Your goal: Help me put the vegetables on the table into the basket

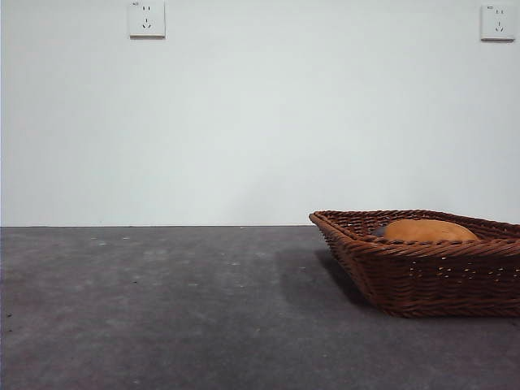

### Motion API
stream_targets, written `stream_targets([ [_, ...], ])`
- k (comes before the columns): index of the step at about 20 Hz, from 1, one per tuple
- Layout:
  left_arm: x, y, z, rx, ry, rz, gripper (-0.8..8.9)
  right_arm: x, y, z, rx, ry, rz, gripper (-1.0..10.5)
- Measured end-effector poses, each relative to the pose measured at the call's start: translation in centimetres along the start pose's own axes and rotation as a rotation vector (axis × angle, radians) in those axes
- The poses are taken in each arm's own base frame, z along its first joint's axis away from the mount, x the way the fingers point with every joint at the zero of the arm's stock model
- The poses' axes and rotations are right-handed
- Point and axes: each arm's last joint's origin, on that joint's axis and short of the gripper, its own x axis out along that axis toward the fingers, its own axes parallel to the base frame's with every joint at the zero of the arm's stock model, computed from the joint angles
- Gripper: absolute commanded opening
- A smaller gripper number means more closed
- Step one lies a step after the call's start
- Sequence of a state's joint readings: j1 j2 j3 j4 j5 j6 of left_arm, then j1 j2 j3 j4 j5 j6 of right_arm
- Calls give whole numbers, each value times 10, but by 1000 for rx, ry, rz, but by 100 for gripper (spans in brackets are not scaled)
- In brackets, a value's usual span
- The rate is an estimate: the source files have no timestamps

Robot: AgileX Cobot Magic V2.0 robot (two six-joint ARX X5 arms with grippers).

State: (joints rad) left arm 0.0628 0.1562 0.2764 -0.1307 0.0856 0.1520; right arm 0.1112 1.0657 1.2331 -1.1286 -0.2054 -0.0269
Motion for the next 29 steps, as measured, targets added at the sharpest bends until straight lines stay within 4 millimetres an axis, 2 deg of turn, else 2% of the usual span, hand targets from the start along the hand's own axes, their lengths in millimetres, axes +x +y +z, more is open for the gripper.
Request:
stream_targets([
  [4,4,-7,-50,-67,67,-8,-4,0,0,0,-1,-4,0,1],
  [7,5,-11,-77,-122,124,-10,-4,0,0,0,-1,-4,-1,1],
  [26,6,-12,-80,-179,166,-11,-3,0,0,1,-1,-5,-1,1],
  [29,6,-12,-80,-179,170,-11,-4,-7,0,4,-48,-93,-62,1],
])
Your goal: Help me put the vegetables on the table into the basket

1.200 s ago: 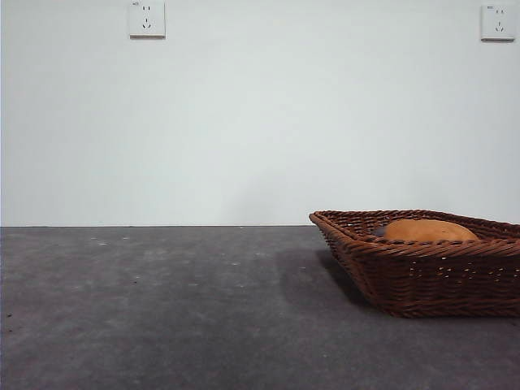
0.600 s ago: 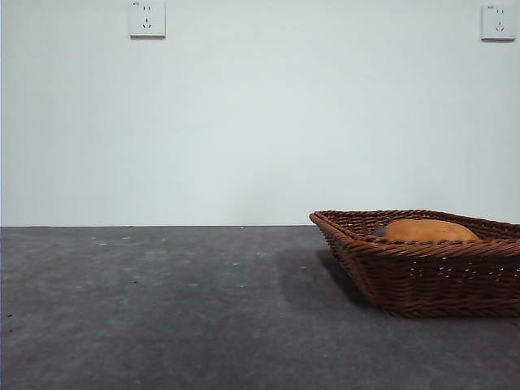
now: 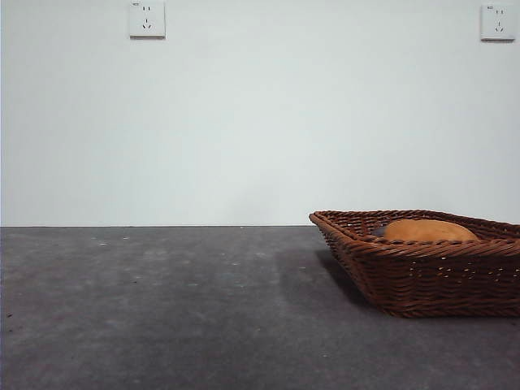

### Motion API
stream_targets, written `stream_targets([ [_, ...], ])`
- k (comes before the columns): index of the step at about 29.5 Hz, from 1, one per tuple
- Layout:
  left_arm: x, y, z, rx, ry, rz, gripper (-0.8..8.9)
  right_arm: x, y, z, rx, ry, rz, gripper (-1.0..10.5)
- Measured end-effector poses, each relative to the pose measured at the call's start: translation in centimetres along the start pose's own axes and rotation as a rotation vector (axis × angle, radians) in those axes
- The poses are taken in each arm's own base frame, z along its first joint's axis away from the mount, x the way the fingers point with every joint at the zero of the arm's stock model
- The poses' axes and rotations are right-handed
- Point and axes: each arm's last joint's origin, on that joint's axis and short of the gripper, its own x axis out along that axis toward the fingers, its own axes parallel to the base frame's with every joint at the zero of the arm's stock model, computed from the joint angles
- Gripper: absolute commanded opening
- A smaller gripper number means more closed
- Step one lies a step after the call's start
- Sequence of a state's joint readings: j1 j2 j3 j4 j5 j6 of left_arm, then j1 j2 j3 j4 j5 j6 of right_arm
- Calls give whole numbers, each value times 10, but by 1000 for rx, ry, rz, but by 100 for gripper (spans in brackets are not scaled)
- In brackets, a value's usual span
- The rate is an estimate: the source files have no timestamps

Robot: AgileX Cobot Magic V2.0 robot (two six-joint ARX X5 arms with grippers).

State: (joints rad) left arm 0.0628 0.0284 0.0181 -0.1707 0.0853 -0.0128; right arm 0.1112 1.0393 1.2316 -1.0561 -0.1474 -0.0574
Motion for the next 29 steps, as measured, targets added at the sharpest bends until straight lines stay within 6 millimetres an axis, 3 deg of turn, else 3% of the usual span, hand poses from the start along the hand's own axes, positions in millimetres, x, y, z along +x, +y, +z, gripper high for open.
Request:
stream_targets([
  [4,0,0,0,0,4,0,-4,-39,6,-15,-69,-365,-33,1],
  [7,0,0,0,0,4,0,-4,-42,8,-50,-84,-586,-62,1],
  [12,0,0,0,0,4,0,-3,14,0,-119,-71,-695,-135,1],
  [19,0,0,0,0,4,0,-3,75,-6,-178,-65,-677,-135,1],
  [25,0,0,0,0,4,0,-3,102,-9,-201,-19,-653,-136,1],
  [29,0,0,0,0,4,0,-4,103,-9,-201,-5,-653,-142,1],
])
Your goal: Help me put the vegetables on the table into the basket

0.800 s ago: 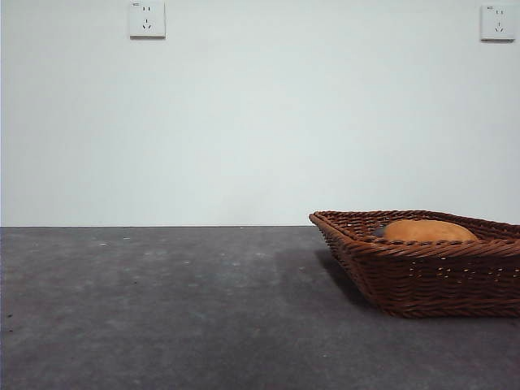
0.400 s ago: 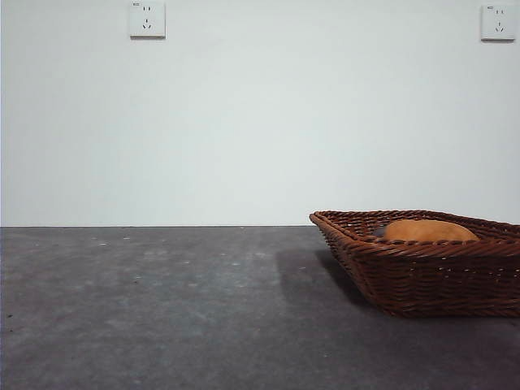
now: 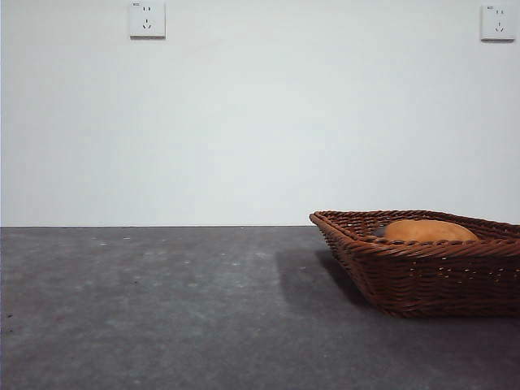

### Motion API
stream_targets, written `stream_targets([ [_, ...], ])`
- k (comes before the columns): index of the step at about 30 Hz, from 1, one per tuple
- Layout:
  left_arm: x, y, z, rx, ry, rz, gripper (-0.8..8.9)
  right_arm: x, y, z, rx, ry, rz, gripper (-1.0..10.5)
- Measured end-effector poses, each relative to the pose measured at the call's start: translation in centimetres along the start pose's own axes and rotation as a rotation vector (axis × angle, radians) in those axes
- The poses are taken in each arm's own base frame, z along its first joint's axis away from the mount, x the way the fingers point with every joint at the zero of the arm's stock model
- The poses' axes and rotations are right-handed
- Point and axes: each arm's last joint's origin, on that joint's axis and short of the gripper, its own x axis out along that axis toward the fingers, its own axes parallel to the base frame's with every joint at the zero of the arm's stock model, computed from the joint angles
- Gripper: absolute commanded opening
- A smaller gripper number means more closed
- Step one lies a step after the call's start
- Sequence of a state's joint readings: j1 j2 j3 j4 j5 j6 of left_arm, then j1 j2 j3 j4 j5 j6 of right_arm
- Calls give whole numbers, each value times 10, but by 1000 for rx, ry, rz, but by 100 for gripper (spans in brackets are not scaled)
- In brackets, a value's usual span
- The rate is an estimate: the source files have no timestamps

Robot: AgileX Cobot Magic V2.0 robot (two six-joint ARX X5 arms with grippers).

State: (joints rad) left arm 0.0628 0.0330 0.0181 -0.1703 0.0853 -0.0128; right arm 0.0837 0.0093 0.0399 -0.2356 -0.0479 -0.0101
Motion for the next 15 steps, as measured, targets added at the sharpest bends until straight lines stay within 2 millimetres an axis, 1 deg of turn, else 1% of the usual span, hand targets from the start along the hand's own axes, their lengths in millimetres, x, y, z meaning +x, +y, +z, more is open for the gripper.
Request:
stream_targets([
  [15,1,0,-1,-2,22,0,-4,0,0,0,6,-1,0,1],
])
